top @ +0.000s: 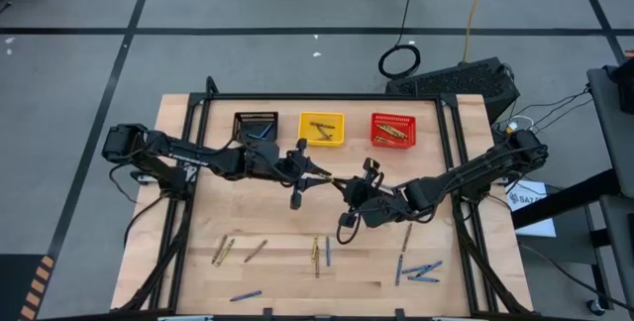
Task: Sort crayons
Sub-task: Put the right green crayon into the red bin
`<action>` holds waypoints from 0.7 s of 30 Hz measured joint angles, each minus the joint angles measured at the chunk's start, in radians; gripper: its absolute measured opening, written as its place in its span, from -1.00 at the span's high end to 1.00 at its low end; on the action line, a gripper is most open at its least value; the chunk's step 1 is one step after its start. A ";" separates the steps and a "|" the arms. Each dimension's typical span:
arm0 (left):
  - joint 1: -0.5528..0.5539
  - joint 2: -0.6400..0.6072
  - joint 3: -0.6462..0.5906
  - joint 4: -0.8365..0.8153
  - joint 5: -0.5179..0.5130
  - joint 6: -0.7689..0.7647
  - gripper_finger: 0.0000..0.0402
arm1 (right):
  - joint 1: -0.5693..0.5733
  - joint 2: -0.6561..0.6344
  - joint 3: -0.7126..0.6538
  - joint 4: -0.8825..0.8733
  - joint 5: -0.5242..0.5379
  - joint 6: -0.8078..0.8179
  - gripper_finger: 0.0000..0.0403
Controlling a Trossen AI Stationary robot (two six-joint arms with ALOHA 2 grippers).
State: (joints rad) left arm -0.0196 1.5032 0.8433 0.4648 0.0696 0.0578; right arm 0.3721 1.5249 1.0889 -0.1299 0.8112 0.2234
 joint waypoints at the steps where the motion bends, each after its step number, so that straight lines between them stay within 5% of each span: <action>1: 0.001 0.000 0.000 0.000 0.000 0.000 0.64 | 0.000 0.000 0.000 0.000 0.000 0.000 1.00; 7: 0.020 0.000 0.000 -0.002 0.017 0.003 0.94 | -0.002 0.000 0.000 0.011 0.003 -0.001 1.00; 21: 0.026 0.000 0.000 -0.002 0.048 0.005 0.97 | -0.001 0.000 0.000 0.013 -0.002 0.000 0.96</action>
State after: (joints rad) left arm 0.0063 1.5032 0.8433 0.4633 0.1175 0.0624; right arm 0.3714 1.5249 1.0889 -0.1166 0.8097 0.2237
